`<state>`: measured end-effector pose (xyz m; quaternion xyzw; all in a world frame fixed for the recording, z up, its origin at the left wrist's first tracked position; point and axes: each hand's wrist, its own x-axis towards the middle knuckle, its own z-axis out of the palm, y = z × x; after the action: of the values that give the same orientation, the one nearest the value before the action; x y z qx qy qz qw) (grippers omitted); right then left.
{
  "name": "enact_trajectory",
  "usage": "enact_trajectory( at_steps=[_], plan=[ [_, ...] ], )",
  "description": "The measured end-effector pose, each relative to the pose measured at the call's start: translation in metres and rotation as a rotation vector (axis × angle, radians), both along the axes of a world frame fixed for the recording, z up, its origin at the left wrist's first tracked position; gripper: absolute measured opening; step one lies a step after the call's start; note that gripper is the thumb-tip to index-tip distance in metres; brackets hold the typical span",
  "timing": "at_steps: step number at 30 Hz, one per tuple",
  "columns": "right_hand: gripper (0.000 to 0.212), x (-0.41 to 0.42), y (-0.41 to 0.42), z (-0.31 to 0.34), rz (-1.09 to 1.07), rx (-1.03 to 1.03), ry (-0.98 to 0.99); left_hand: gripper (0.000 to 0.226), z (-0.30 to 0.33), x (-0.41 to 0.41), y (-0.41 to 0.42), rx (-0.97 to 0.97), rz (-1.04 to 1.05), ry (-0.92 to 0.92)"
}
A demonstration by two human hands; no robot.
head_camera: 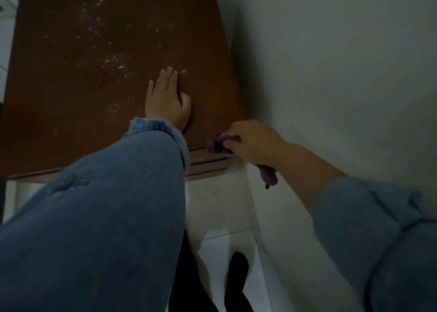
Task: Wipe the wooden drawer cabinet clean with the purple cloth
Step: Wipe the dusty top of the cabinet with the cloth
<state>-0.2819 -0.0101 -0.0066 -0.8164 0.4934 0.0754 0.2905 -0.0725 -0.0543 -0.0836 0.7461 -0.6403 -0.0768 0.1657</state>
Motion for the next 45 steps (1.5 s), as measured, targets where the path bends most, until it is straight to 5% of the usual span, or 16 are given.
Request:
enact_trajectory(
  at_steps=[3, 6, 22, 25, 31, 36, 45],
  plan=[
    [0.021, 0.004, -0.022, 0.020, -0.113, 0.308, 0.000, 0.063, 0.000, -0.003, 0.002, -0.008, -0.005, 0.005],
    [0.027, 0.012, -0.050, 0.025, -0.300, 0.363, -0.133, 0.064, 0.001, -0.001, 0.003, 0.005, -0.013, 0.013],
    [0.034, 0.134, -0.227, 0.008, -0.875, 0.147, -0.694, 0.067, 0.025, 0.088, -0.087, -0.004, -0.006, -0.038],
    [0.036, 0.156, -0.276, 0.004, -0.840, -0.026, -0.708, 0.067, 0.015, 0.098, -0.108, 0.020, 0.015, -0.035],
    [0.037, 0.172, -0.345, -0.026, -0.651, -0.482, -0.391, 0.065, 0.005, 0.098, -0.117, -0.010, 0.032, 0.018],
    [0.051, 0.183, -0.372, -0.058, -0.569, -0.403, 0.065, 0.065, 0.007, 0.097, -0.119, -0.001, 0.040, 0.039],
    [0.045, 0.215, -0.370, -0.057, -0.284, -0.472, -0.162, 0.068, 0.005, 0.099, -0.119, 0.014, 0.049, 0.041]
  ],
)
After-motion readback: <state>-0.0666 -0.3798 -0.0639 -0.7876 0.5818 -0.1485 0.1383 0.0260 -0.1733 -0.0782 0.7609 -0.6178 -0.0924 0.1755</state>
